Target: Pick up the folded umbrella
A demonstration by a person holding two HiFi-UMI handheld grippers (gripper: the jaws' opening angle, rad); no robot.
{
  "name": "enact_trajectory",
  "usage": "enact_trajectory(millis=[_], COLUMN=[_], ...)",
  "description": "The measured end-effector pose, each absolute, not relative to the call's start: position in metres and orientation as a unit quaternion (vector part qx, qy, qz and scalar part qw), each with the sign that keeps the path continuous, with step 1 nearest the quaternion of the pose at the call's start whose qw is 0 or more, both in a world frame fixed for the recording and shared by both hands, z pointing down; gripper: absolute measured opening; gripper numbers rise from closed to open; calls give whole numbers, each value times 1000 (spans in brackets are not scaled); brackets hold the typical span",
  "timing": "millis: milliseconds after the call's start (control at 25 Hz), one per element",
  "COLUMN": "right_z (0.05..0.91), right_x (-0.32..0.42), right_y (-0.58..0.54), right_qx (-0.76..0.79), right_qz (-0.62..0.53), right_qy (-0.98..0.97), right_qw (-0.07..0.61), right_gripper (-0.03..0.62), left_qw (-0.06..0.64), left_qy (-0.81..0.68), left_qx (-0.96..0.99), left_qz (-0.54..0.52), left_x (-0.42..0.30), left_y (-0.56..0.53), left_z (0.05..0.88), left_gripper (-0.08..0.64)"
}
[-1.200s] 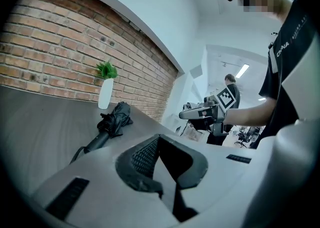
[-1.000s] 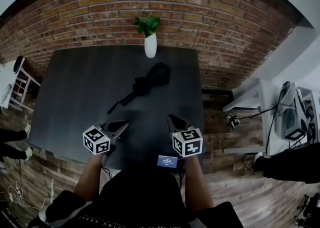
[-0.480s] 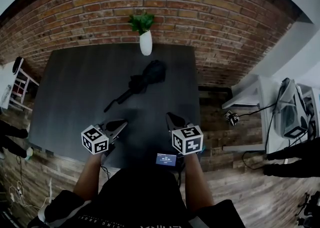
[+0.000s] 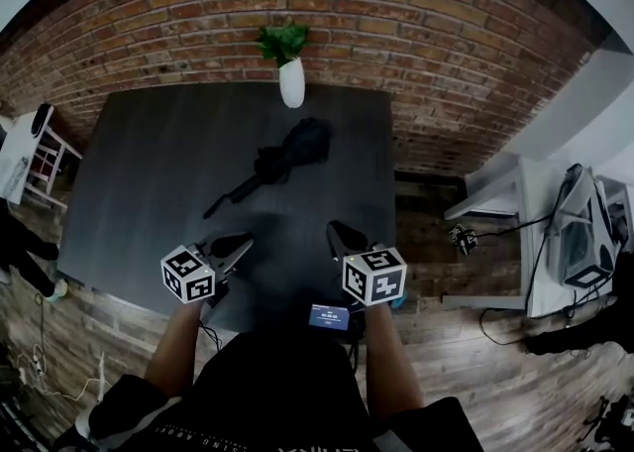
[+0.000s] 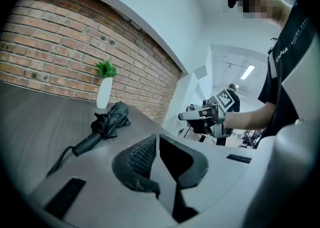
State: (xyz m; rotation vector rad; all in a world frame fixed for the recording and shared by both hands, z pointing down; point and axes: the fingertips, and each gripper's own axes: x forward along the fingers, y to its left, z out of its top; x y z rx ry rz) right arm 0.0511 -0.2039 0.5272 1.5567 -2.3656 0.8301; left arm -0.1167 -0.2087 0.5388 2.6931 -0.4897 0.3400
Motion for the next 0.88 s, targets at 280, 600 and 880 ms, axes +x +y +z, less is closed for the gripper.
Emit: enact_trajectory(millis=[280,600,880], right_z=[535,542,521], right_x=[53,37,20], right_y=[-209,-225,-261], right_qx=[481,443,456], right_qz=[308,335,303], right_qy=[-816,-828,-837], right_qw=[91,72,27], right_gripper=[11,118,118], left_qw=[194,200,189], left_qy=[-204,-226,-227], left_qx=[951,942,943], left_qz=[130,146,153], left_x=[-104,-111,-129], left_y=[-212,-215,-252], left_z=[539,547,548], left_gripper=[28,74,75])
